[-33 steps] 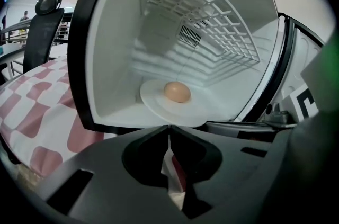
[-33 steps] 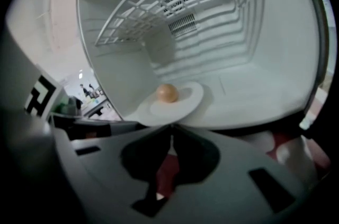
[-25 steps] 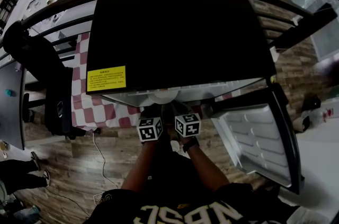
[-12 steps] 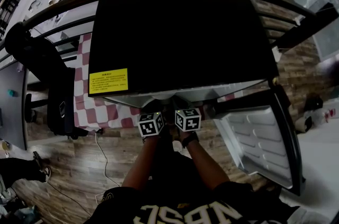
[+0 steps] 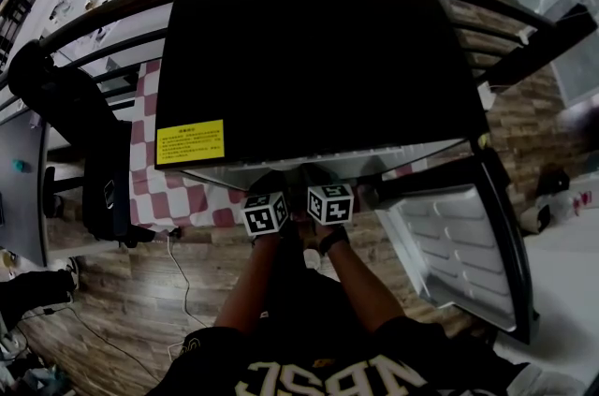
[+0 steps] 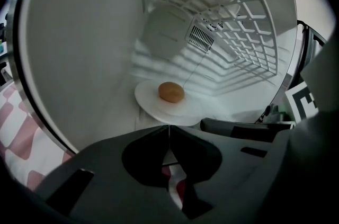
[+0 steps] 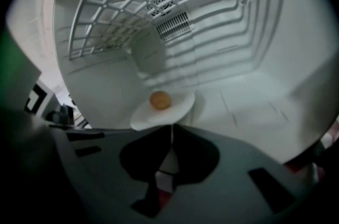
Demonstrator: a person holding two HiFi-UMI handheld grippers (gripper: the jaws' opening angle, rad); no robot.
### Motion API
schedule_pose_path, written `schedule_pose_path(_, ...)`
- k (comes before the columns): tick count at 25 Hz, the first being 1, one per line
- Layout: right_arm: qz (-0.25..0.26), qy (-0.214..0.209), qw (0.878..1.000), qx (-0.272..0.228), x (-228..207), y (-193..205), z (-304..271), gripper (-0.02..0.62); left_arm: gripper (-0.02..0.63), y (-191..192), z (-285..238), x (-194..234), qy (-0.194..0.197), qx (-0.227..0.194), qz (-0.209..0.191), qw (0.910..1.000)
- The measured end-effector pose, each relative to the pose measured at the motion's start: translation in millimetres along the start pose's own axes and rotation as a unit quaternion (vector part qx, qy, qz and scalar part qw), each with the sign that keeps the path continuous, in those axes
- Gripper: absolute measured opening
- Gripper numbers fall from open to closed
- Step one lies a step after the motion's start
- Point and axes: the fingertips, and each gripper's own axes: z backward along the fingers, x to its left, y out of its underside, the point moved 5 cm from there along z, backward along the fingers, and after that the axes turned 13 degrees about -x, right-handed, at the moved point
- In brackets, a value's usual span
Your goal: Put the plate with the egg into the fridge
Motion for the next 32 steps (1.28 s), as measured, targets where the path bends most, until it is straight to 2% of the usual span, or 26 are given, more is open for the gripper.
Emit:
schedule_pose_path(8,-0.007,0.005,1.0,0.0,-2,3,14,0.034,0.034,7,10,-6,0.005,0.012,-0.002,0.9999)
schedule_pose_path(12,-0.025,-0.002,1.0,-0.008,0,2,35,0.034,0.034,4,27,-16,0.012,0.001,-0.001,0.9999)
schedule_pose_path(16,-0.014,-0.019,0.999,-0.023,8,-9,65,0.034,0.034,-3,53,-27,0.02,-0.01,-0.012,0.9997)
schedule_pose_path(20,-0.023,-0.029,0.999,-0.028,20,-26,96,0.032,0.034,-17,81,-41,0.034,-0.037,-0.032,0.9982)
schedule_pose_path(23,0.002,-0.046,0.998,-0.041,32,-44,124,0.032,0.034,-32,108,-55,0.055,-0.062,-0.06,0.9948)
schedule_pose_path(26,0.04,-0.061,0.995,-0.07,43,-65,153,0.032,0.034,-49,137,-63,0.064,-0.092,-0.081,0.9905)
schedule_pose_path(29,0.063,-0.06,0.99,-0.112,50,-89,181,0.021,0.028,-68,164,-65,0.056,-0.127,-0.1,0.9852)
schedule_pose_path(32,0.084,-0.062,0.984,-0.145,60,-109,208,0.02,0.023,-82,190,-71,0.058,-0.154,-0.101,0.9812)
